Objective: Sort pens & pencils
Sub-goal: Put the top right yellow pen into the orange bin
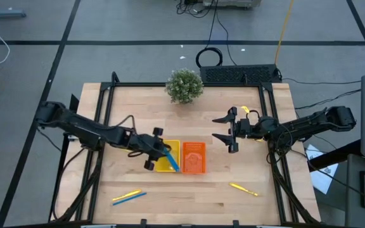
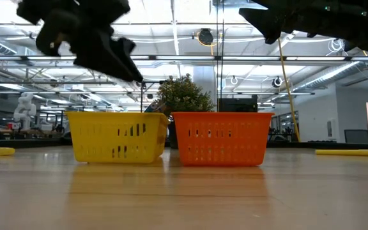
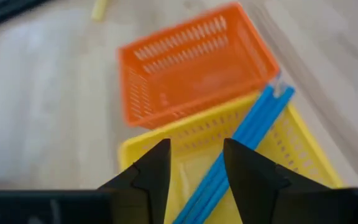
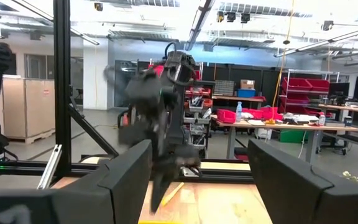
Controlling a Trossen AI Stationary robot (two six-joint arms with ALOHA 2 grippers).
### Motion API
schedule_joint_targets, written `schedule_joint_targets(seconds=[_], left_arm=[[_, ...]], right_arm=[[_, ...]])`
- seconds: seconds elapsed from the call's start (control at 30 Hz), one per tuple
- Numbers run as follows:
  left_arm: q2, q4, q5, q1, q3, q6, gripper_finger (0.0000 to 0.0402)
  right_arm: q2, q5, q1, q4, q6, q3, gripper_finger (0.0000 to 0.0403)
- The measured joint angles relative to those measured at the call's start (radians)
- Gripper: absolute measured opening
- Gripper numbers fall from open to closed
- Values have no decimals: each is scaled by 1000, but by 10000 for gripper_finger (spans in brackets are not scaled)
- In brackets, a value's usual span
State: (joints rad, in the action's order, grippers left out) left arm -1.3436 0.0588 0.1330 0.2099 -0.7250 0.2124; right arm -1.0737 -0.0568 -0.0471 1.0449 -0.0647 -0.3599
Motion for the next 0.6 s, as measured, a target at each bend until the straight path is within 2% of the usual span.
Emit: schedule_joint_targets(seconds=[0.13, 0.27, 0.47, 0.6], left_arm=[[147, 72, 64, 0, 1, -69, 154], [308, 47, 146, 0, 54, -103, 154], [579, -122, 260, -3, 265, -103, 154], [756, -193, 279, -16, 377, -106, 154]], right_arm=[[0, 0, 0, -4, 0, 0, 254], [0, 0, 0, -13, 0, 0, 254], [0, 0, 0, -32, 0, 0, 254], [0, 0, 0, -32, 0, 0, 254]])
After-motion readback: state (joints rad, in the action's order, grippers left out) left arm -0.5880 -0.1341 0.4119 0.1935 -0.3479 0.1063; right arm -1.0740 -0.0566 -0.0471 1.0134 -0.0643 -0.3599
